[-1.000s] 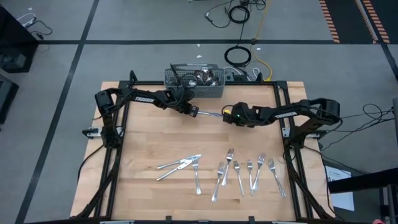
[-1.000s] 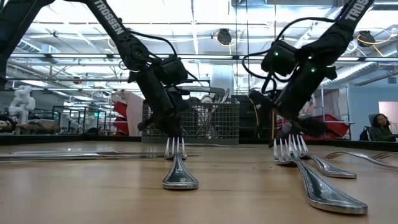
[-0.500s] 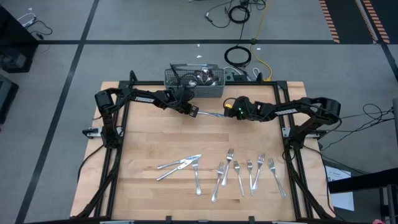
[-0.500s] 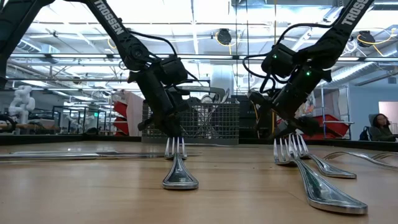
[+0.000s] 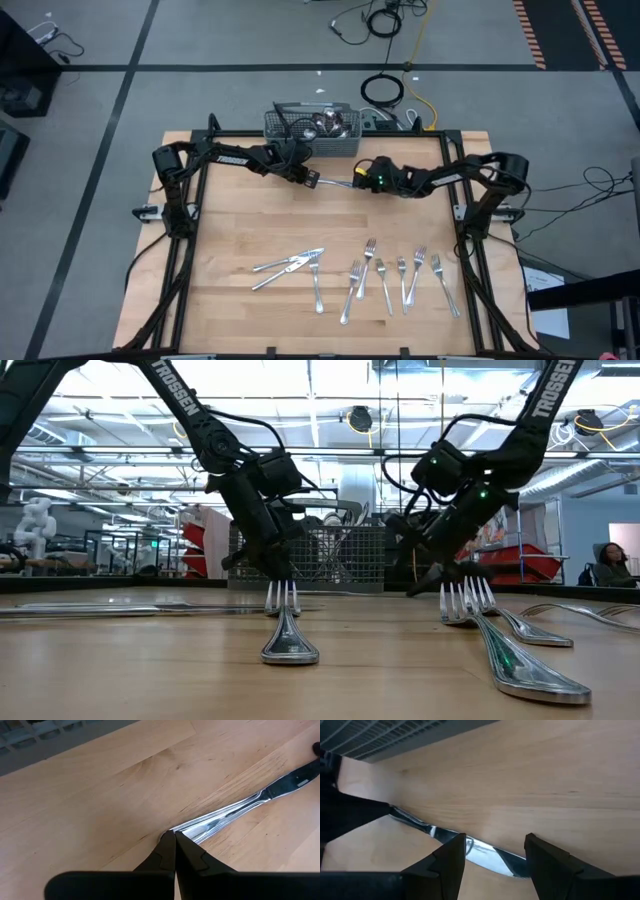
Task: Sort silverware
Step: Put the silver knife into the gray utensil holder
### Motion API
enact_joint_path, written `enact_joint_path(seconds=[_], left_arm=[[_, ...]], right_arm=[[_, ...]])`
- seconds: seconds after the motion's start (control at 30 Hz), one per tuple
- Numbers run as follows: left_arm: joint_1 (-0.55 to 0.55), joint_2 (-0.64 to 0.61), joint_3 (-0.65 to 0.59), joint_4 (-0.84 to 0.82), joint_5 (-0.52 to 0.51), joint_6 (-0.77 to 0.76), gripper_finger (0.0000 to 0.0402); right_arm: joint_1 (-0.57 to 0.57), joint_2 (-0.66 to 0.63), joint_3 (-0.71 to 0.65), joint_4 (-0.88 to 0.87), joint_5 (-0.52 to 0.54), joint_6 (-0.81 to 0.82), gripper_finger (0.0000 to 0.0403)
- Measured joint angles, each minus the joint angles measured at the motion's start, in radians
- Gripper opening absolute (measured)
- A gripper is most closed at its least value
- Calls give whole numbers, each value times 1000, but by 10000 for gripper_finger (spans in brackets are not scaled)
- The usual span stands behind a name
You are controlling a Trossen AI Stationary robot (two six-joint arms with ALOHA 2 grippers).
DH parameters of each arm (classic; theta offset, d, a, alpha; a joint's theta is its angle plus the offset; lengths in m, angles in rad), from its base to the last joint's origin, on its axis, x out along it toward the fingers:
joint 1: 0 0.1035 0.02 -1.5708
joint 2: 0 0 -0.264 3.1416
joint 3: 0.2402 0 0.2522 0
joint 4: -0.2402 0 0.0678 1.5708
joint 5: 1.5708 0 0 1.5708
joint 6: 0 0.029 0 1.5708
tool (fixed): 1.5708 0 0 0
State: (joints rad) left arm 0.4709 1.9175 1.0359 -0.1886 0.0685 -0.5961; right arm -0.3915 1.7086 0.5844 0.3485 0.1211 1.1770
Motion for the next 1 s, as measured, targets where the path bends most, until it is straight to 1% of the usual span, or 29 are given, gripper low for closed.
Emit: enact_joint_path(seconds=[0.13,0.23,0.47,0.6,0.73,1.0], left_arm=[[0,0,0,0,0,0,1],[0,0,0,-1,-1,0,1],[0,0,0,-1,-1,0,1],[0,4,0,-1,-2,0,1],[1,24,2,5,19,0,1],[-1,31,2,38,28,-27,1]], right_arm=[[11,-4,1,-14,5,-17,189],[-1,-28,1,-49,-2,-37,189],[-48,-150,-4,-273,-43,-116,189],[-31,-158,-5,-267,-78,-122,189],[-13,-141,-4,-258,-70,-120,189],[-7,-124,-3,-226,-28,-119,189]])
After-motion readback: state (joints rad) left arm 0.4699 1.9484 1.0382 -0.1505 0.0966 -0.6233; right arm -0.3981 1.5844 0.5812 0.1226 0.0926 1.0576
